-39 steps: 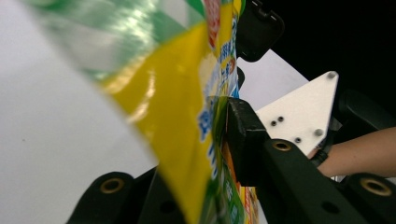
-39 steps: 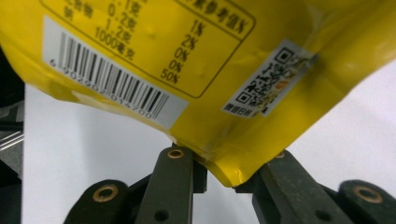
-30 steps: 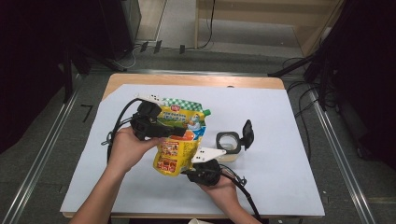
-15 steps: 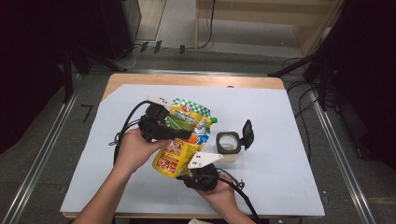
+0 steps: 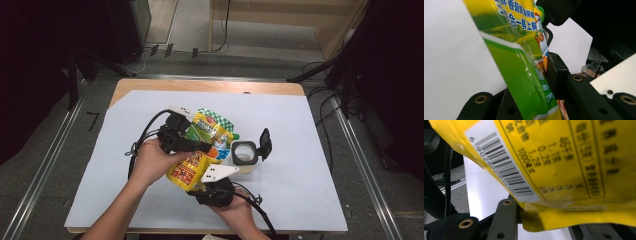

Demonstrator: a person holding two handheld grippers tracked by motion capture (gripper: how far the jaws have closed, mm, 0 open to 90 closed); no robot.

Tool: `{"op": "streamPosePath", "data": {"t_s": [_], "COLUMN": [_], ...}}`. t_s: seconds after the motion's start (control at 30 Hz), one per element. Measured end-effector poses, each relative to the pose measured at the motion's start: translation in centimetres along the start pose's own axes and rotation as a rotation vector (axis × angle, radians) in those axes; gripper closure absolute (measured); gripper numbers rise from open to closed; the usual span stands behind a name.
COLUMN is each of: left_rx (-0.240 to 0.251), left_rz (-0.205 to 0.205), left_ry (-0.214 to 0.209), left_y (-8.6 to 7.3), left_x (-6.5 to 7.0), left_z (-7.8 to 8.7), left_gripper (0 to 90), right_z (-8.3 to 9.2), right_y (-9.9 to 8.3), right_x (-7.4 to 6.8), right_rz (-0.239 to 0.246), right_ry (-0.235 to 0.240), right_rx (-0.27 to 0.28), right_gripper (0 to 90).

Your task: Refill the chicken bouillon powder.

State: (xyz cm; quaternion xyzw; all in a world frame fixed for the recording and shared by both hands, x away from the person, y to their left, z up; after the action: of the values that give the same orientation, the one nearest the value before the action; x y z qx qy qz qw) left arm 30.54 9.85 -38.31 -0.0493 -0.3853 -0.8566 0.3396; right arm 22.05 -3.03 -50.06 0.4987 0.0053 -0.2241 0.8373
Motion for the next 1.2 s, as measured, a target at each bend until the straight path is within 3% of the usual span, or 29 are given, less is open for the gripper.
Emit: {"op": "streamPosePath", "data": {"t_s": [0.8, 0.93, 1.03, 1.2], "left_rx": [-0.091, -0.092, -0.095, -0.110], "left_rz": [-0.019, -0.016, -0.008, 0.021], "left_ry": [0.035, 0.023, 0.011, -0.032], "left_y": [0.2, 0.4, 0.5, 0.5], "left_x": [0.9, 1.0, 1.0, 0.8], "left_z": [-1.9, -1.9, -1.9, -2.0], "left_gripper": [79.6, 79.7, 79.1, 75.4], "right_z": [-0.4, -0.3, -0.1, 0.0], "right_y": [-0.2, -0.2, -0.1, -0.1], "right_x": [-0.5, -0.6, -0.7, -0.8], "right_rz": [0.010, 0.005, -0.017, -0.032], "right_ry": [0.011, 0.012, 0.037, 0.046], "right_rx": [-0.030, -0.022, -0.015, 0.001], "right_gripper": [60.4, 61.0, 62.8, 63.6]}}
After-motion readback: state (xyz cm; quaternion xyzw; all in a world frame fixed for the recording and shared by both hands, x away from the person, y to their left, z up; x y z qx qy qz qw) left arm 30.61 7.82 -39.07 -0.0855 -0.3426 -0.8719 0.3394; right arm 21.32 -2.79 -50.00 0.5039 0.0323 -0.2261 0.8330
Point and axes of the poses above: each handheld gripper's, and its own axes: z roughly backward along the jaws, y roughly out of its top, x roughly to its right, the point moved 2 cm from there along -z, roughly forward along the jaws, and after that the axes turned 3 degrees about y, right-handed, at the moved point
